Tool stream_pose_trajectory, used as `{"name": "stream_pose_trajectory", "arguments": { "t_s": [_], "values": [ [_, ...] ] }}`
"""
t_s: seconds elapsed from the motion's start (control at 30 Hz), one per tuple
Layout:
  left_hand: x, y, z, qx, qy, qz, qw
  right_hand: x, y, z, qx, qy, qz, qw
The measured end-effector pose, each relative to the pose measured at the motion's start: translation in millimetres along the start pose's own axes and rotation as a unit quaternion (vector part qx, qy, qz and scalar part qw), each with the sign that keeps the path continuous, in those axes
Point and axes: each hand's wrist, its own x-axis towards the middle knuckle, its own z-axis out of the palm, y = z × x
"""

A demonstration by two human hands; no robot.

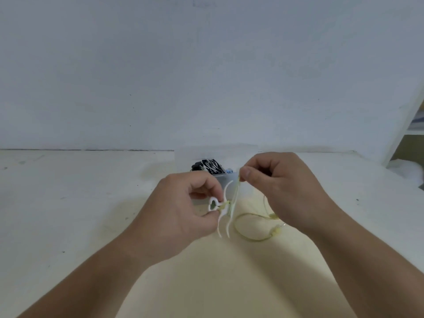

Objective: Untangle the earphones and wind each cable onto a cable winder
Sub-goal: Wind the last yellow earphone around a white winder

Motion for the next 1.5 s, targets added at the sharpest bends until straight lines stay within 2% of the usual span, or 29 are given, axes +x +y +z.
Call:
{"name": "stream_pose_trajectory", "arguments": {
  "t_s": [0.13, 0.2, 0.27, 0.37, 0.43, 0.57, 0.67, 0.73, 0.8, 0.9, 1.1, 1.2, 1.3, 1.43, 1.5],
  "values": [
    [3, 3, -2, -0.113, -0.033, 0.0, 0.993, 2, 7, 5, -0.004, -0.019, 0.041, 0.999],
    [3, 4, -3, -0.179, -0.01, -0.012, 0.984, 1, 8, 10, -0.038, -0.087, 0.051, 0.994],
    [6, 2, -4, -0.213, 0.048, -0.037, 0.975, -1, 7, 13, -0.051, -0.174, 0.049, 0.982],
    [8, -4, -4, -0.168, 0.13, -0.06, 0.975, -7, 3, 16, -0.004, -0.283, 0.035, 0.958],
    [8, -6, -5, -0.105, 0.153, -0.054, 0.981, -9, 0, 16, 0.003, -0.306, 0.015, 0.952],
    [6, -7, -7, 0.044, 0.158, -0.03, 0.986, -8, -3, 11, 0.053, -0.289, -0.002, 0.956],
    [1, 0, -4, 0.103, 0.117, 0.002, 0.988, -8, -6, 7, 0.064, -0.26, -0.02, 0.963],
    [-2, 3, -1, 0.133, 0.07, 0.023, 0.988, -9, -6, 7, 0.038, -0.229, -0.043, 0.972],
    [-3, 6, 2, 0.151, 0.034, 0.039, 0.987, -9, -5, 9, -0.039, -0.149, -0.079, 0.985],
    [-3, 7, 1, 0.119, 0.033, 0.022, 0.992, -6, -3, 8, -0.082, -0.022, -0.078, 0.993],
    [2, 2, -6, -0.021, -0.008, -0.006, 1.0, 0, -1, 5, 0.024, 0.013, 0.034, 0.999],
    [4, 4, -6, -0.144, 0.003, -0.023, 0.989, -2, -2, 6, 0.039, -0.061, 0.079, 0.994],
    [6, 1, -6, -0.213, 0.054, -0.064, 0.973, -5, -2, 15, 0.02, -0.153, 0.071, 0.985],
    [7, -3, -5, -0.17, 0.132, -0.092, 0.972, -10, -2, 24, 0.036, -0.264, 0.068, 0.962],
    [8, -7, -6, -0.124, 0.162, -0.086, 0.975, -10, -2, 25, 0.034, -0.291, 0.064, 0.954]
  ]
}}
